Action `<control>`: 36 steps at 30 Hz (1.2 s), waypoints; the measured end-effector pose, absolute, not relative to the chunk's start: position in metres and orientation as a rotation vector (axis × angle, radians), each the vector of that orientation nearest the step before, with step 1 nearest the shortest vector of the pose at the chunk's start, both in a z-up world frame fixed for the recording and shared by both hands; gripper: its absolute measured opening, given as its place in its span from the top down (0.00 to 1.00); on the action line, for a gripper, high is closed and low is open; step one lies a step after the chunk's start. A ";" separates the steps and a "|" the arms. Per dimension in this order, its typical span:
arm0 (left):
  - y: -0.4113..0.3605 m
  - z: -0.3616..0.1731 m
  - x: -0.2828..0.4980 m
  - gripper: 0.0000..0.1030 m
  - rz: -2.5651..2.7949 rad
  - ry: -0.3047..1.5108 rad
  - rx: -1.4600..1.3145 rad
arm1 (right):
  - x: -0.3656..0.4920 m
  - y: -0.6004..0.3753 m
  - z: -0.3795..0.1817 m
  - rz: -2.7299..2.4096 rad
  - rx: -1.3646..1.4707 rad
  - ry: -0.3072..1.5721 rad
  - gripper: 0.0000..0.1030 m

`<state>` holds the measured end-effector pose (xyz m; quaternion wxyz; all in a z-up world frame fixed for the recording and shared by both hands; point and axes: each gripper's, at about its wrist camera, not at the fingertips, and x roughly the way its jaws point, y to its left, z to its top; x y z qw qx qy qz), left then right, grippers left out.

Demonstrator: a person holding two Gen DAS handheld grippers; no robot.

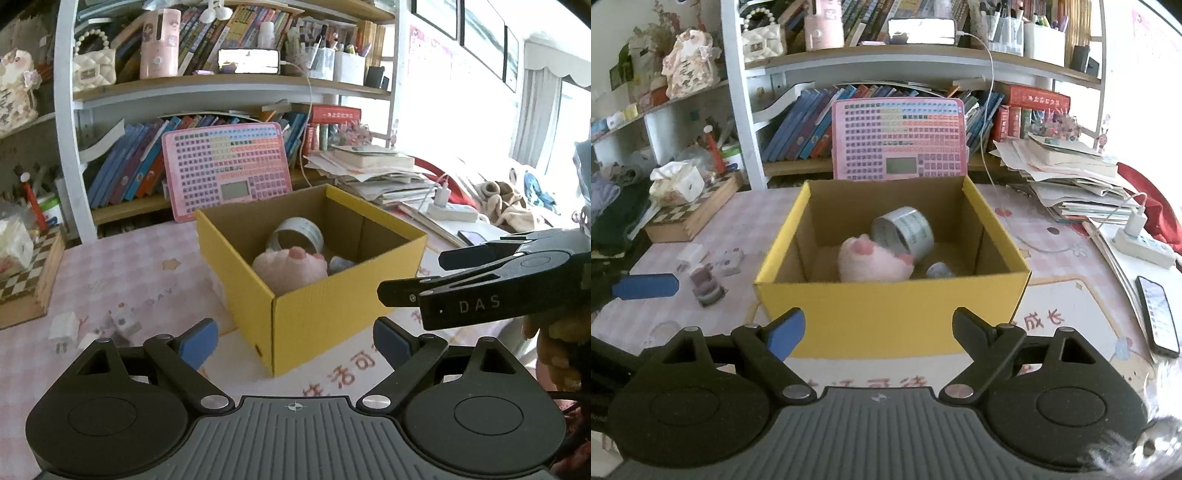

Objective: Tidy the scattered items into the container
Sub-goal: 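Lift both open tools out of the box and back over the table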

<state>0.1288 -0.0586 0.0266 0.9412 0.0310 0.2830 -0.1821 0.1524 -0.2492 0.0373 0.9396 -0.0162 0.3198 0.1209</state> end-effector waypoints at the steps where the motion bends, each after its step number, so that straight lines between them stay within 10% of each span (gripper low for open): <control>1: -0.055 0.026 0.126 0.09 -0.374 0.578 0.062 | 0.147 -0.245 0.037 0.242 -0.039 0.653 0.15; 36: 0.078 0.004 0.063 0.09 -0.198 0.694 0.032 | 0.097 -0.094 0.002 0.407 -0.169 0.782 0.13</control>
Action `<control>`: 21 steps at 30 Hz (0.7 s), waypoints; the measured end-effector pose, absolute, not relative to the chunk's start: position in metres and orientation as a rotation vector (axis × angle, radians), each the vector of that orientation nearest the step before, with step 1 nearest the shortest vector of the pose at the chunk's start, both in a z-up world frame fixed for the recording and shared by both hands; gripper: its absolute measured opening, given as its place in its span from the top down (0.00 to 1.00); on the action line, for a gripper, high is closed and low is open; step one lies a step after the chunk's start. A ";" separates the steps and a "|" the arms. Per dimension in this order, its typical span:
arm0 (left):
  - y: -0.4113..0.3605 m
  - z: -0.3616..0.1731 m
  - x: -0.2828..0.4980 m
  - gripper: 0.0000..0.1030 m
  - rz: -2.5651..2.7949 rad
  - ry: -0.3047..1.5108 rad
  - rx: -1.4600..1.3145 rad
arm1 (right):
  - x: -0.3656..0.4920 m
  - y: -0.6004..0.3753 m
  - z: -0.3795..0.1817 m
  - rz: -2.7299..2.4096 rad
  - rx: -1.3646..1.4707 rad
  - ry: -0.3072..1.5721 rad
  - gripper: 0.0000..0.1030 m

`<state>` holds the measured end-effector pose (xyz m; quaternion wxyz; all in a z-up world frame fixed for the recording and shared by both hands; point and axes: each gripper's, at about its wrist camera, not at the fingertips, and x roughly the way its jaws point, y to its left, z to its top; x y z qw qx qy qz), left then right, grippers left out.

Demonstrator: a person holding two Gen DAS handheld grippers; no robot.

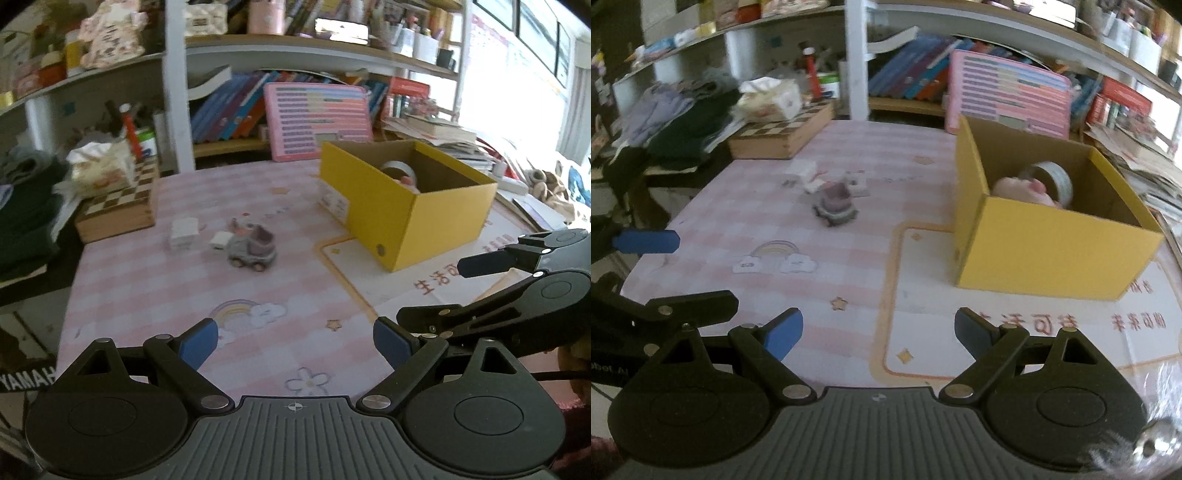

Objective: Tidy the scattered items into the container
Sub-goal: 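Lift both open tools out of the box and back over the table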

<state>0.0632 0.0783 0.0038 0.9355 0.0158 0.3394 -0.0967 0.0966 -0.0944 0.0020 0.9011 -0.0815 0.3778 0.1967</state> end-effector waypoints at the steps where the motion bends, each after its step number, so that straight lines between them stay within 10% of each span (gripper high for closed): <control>1: 0.082 0.004 0.063 0.09 -0.190 0.694 0.027 | 0.098 -0.091 0.002 0.414 -0.174 0.780 0.13; 21: 0.119 0.004 0.065 0.09 -0.099 0.685 -0.023 | 0.114 -0.048 0.003 0.490 -0.236 0.797 0.14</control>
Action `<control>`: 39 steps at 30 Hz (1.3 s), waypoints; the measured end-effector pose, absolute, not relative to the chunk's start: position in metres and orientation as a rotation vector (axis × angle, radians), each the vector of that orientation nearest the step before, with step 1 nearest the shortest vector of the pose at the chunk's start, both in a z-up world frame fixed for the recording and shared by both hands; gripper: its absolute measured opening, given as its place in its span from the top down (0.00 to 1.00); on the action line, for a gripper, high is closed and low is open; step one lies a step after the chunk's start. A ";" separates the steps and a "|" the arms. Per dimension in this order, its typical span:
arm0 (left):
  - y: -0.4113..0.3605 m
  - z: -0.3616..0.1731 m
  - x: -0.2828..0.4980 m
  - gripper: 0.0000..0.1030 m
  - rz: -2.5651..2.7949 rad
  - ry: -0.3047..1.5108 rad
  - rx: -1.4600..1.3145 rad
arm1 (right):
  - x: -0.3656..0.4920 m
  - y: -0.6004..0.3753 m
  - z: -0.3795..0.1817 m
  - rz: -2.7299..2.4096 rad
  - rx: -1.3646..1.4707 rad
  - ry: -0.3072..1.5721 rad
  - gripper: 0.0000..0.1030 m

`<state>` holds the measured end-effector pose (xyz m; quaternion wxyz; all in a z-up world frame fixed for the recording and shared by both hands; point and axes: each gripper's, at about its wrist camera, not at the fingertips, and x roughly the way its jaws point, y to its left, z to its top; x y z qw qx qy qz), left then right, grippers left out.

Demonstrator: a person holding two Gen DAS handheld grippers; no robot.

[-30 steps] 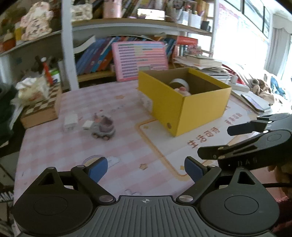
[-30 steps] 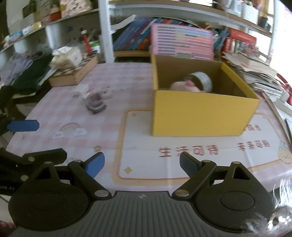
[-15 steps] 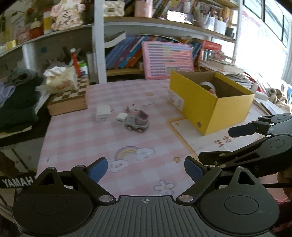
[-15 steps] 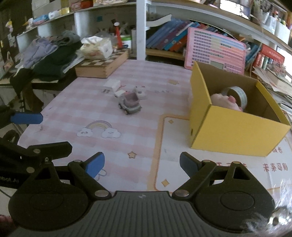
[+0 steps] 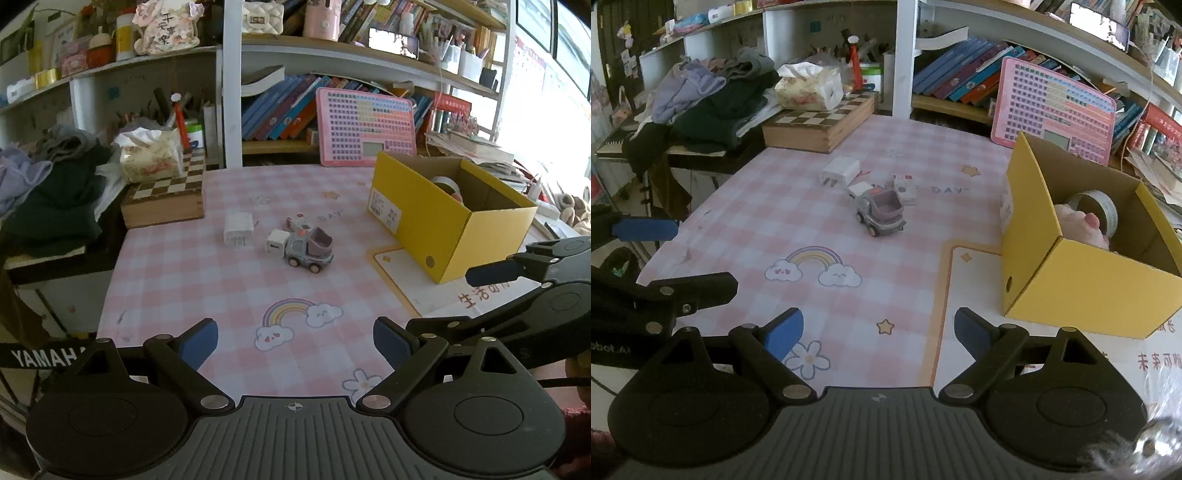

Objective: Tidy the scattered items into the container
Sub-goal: 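Lift both open tools out of the box and back over the table, then grasp the grey toy truck with the right tool while the left tool approaches the white charger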

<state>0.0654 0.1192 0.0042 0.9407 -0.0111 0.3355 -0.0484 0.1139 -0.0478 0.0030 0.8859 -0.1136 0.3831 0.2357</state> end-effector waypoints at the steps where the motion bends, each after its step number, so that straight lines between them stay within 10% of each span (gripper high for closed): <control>1: 0.120 0.004 0.066 0.09 -0.097 0.685 -0.025 | 0.115 -0.047 0.003 0.493 -0.239 0.797 0.14; 39: 0.149 -0.008 0.188 0.09 0.006 0.681 -0.082 | 0.239 0.001 -0.023 0.534 -0.329 0.766 0.18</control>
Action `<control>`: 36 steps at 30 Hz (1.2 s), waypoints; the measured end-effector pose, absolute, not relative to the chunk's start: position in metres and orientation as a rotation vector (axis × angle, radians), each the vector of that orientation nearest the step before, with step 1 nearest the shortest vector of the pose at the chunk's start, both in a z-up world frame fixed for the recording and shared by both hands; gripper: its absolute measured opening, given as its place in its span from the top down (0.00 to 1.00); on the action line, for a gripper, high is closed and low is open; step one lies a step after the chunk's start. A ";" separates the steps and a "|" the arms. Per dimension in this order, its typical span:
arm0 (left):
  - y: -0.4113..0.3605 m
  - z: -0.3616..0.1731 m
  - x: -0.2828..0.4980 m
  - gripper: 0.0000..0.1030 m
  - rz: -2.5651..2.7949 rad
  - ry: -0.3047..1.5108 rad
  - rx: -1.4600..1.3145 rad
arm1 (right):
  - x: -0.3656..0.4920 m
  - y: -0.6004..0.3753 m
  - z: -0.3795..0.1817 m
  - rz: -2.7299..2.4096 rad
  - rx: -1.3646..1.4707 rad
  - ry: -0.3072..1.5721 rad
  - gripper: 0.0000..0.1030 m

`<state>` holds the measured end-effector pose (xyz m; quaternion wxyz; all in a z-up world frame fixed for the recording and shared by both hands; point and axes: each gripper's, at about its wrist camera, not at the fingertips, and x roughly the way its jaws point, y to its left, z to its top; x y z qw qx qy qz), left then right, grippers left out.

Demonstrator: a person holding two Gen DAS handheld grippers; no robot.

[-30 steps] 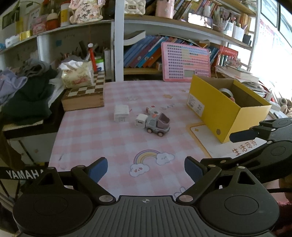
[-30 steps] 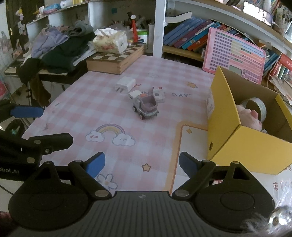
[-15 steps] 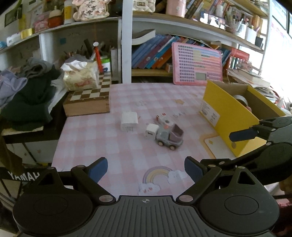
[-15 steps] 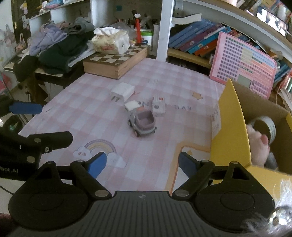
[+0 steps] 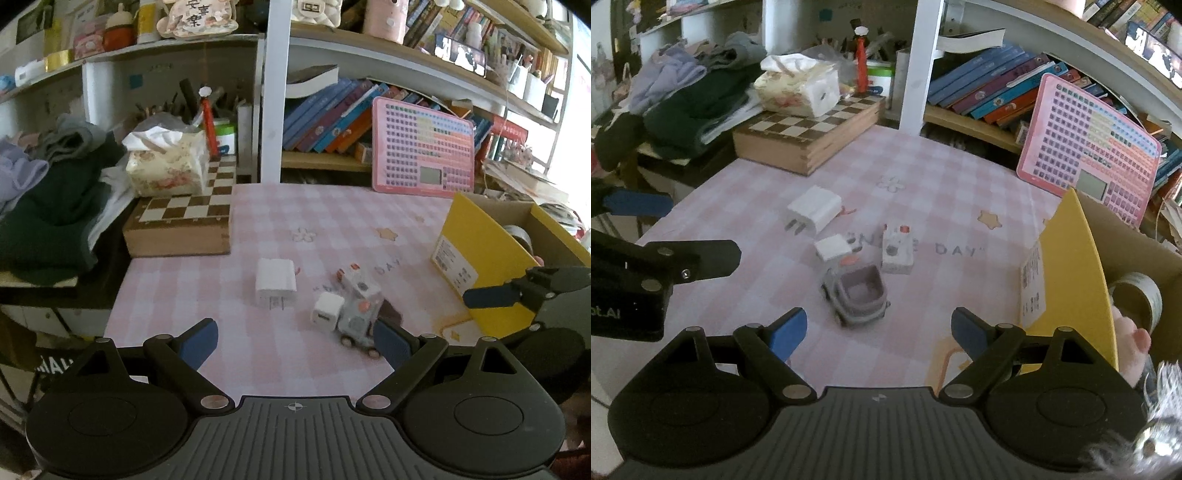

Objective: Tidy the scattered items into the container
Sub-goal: 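Grasp the grey toy truck with the right tool while the left tool approaches the white charger, then close the left tool on the small white charger and lift it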

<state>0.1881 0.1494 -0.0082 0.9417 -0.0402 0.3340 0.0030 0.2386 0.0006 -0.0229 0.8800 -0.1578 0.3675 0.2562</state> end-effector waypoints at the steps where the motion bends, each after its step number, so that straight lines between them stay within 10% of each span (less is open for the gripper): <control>1: 0.150 -0.009 0.192 0.09 0.010 0.686 -0.076 | 0.241 0.003 -0.024 0.540 -0.331 0.766 0.21; 16: 0.150 -0.039 0.251 0.12 -0.012 0.809 -0.032 | 0.284 0.021 -0.054 0.597 -0.283 0.888 0.41; 36: 0.122 -0.065 0.293 0.44 -0.116 0.900 0.007 | 0.293 -0.001 -0.064 0.586 -0.299 0.912 0.61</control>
